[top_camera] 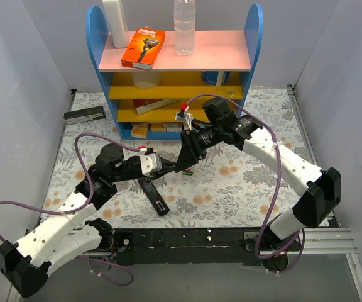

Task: Load the batteries into the remote control

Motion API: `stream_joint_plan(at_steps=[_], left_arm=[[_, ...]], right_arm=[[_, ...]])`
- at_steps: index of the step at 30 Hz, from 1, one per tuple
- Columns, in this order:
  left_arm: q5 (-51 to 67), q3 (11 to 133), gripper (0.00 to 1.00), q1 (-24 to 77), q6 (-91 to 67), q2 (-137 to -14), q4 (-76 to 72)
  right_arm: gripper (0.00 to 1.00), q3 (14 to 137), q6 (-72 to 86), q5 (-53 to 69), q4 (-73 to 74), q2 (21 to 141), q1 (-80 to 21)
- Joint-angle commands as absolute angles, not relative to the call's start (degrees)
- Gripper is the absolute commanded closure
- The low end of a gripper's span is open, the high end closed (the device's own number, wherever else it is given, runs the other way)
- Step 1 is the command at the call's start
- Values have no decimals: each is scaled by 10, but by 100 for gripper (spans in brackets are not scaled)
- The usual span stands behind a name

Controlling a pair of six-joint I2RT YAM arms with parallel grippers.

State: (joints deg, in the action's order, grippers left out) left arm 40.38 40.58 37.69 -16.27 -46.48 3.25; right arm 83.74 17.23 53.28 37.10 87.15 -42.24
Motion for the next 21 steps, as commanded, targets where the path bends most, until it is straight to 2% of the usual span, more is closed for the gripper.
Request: stream_joint_plan(at_steps=[1, 5, 6, 8, 9, 10, 14, 20, 21], left_arm=[[407, 429, 100, 381, -155, -454, 35], [403, 428, 100, 381, -155, -450, 34], [403, 427, 100, 381, -156, -450, 34], [397, 421, 96, 381, -156, -448, 34], [394, 420, 94, 381, -156, -447, 34], [389, 415, 92, 381, -156, -445, 34], [359, 402, 58, 381, -175, -439, 33], [315, 377, 51, 381, -233, -417, 23], [297, 374, 40, 381, -265, -417, 24]], right_arm=[[47, 831, 175, 562, 347, 871, -423], [61, 819, 178, 581, 327, 870, -423], [71, 817, 178, 583, 325, 869, -423], [82, 814, 178, 581, 323, 868, -423], [93, 811, 176, 580, 322, 866, -423], [97, 809, 176, 577, 320, 866, -423], [99, 803, 167, 552, 319, 857, -423], [99, 784, 163, 505, 304, 835, -423], [99, 781, 161, 493, 300, 831, -423]])
